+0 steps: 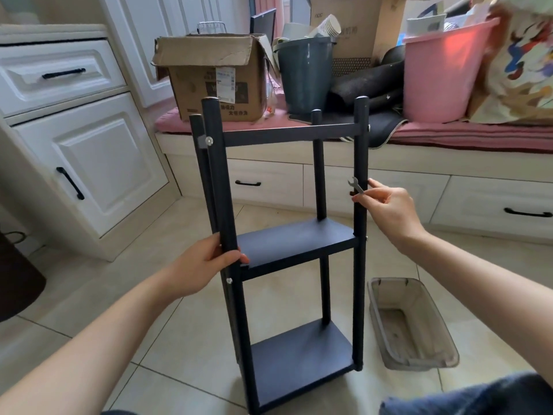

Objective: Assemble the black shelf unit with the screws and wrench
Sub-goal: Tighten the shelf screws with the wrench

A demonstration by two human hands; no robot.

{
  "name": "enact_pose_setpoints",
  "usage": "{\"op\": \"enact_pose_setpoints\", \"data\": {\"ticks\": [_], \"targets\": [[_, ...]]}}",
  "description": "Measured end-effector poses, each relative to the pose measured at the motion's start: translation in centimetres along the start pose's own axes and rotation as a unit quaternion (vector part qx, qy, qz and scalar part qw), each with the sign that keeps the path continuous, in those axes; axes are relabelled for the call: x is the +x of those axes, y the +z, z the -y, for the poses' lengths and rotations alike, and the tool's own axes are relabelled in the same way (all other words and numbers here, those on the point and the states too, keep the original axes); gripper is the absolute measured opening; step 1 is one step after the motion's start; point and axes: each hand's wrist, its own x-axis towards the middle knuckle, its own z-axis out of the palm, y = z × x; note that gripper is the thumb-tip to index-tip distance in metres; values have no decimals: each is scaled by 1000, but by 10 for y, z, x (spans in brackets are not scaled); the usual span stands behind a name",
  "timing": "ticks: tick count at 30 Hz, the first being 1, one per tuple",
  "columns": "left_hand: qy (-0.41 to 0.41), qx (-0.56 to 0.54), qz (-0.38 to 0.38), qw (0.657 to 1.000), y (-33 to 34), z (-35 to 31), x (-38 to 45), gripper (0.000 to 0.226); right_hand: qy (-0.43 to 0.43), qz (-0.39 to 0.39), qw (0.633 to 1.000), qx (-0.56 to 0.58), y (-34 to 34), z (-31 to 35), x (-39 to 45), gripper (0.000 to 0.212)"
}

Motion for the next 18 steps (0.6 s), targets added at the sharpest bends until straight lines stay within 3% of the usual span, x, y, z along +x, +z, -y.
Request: {"op": "enact_pose_setpoints", "data": {"ticks": [3, 6, 13, 18], "targets": [[-3, 2, -16, 1000, 0, -2, 2, 10, -56, 14, 998, -25, 8, 7, -18, 17], [-14, -9, -23, 1000, 1, -2, 3, 12, -84, 100, 991, -36, 22, 12, -40, 11], [-25, -92, -13, 995, 13, -20, 9, 16, 20, 313, 948, -50, 61, 14, -71, 21], [-14, -101, -27, 994, 23, -28, 14, 14, 73, 342, 933, -82, 73, 3, -83, 26]]}}
